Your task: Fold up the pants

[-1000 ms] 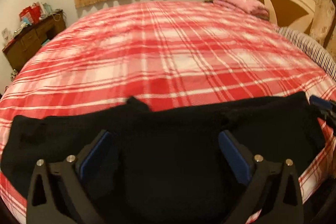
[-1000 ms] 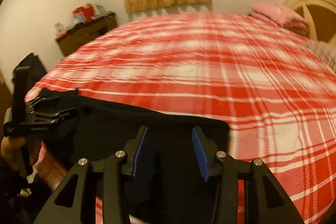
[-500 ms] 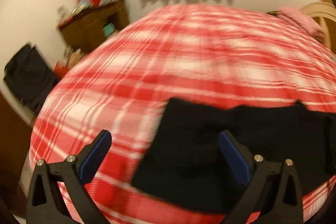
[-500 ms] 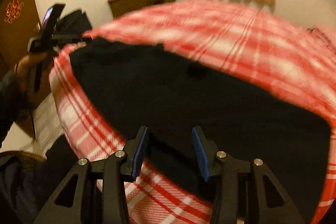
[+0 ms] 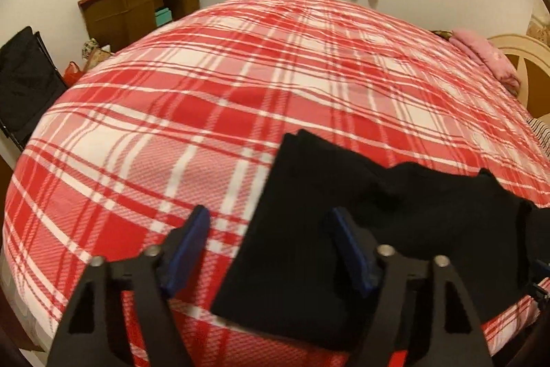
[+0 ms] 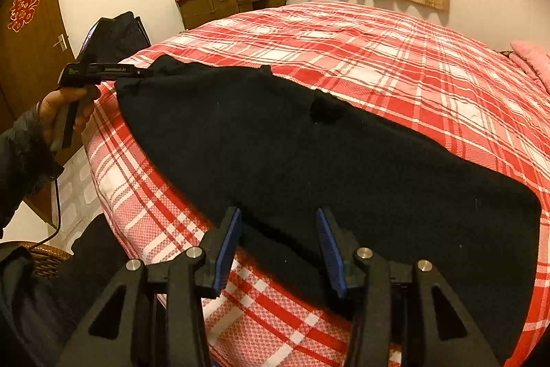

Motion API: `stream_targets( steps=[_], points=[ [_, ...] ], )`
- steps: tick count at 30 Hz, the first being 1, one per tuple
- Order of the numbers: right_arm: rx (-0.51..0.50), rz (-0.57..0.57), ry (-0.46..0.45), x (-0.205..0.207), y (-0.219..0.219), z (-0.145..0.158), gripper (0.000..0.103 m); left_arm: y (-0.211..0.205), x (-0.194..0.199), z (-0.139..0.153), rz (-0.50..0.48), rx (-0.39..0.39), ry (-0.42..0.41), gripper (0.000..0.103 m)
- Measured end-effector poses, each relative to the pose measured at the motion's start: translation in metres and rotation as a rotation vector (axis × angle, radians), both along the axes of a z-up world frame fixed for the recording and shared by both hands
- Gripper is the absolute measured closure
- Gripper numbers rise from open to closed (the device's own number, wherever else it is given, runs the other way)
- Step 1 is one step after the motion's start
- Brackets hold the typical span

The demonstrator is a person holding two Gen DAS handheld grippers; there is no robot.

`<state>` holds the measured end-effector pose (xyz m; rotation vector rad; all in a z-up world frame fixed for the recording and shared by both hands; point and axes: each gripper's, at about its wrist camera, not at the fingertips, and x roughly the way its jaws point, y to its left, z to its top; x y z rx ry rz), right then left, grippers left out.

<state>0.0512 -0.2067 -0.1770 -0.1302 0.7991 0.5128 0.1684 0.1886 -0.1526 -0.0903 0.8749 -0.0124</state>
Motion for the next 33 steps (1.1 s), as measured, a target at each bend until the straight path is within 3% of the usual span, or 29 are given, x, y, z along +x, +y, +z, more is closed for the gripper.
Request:
stream_targets(
  steps=[1,3,5,10,13,15,16,18,20,22,24,27,28,30,33],
  points=[
    [0.005,0.0,-0.002,-0.001,0.0,0.001,0.056,0.002,0.0,0.002,-0.022,-0.029,0.005,0.062],
    [0.01,0.001,-0.008,-0.002,-0.001,0.002,0.056,-0.004,-0.003,0.006,-0.037,-0.014,0.004,0.069],
    [0.015,-0.002,-0.022,-0.003,-0.002,0.005,0.056,-0.007,-0.007,0.01,-0.048,0.001,-0.001,0.085],
    [0.029,-0.02,-0.039,-0.003,-0.01,0.011,0.056,0.002,-0.013,0.023,-0.03,-0.091,-0.012,0.095],
    [0.032,-0.028,-0.039,-0.001,-0.013,0.012,0.056,-0.002,-0.015,0.028,-0.023,-0.062,-0.027,0.095],
    [0.028,-0.034,-0.038,-0.001,-0.014,0.011,0.056,-0.006,-0.013,0.024,-0.005,0.016,-0.025,0.093],
    [0.027,-0.033,-0.037,-0.001,-0.014,0.01,0.056,-0.006,-0.011,0.021,0.001,0.035,-0.021,0.086],
    [0.026,-0.029,-0.037,-0.002,-0.014,0.01,0.056,-0.009,-0.011,0.013,0.024,0.107,-0.015,0.071],
    [0.024,-0.025,-0.039,-0.002,-0.013,0.01,0.056,-0.01,-0.012,0.008,0.025,0.143,-0.026,0.042],
    [0.023,-0.024,-0.037,-0.001,-0.012,0.008,0.056,-0.009,-0.014,0.005,0.028,0.15,-0.041,0.037],
    [0.023,-0.024,-0.029,0.0,-0.011,0.006,0.056,-0.002,-0.013,0.0,0.012,0.098,-0.032,0.037],
    [0.011,-0.029,-0.012,0.003,-0.009,0.001,0.056,0.005,-0.011,-0.002,-0.008,0.007,-0.015,0.05],
    [0.005,-0.03,-0.008,0.003,-0.009,0.0,0.056,0.001,-0.012,-0.001,-0.029,-0.002,-0.013,0.064],
    [-0.002,-0.031,-0.007,0.003,-0.008,-0.001,0.056,-0.01,-0.014,0.002,-0.057,0.038,-0.015,0.07],
    [-0.018,-0.03,-0.002,0.003,-0.007,-0.001,0.056,-0.019,-0.018,0.01,-0.077,0.063,-0.019,0.091]
  ],
)
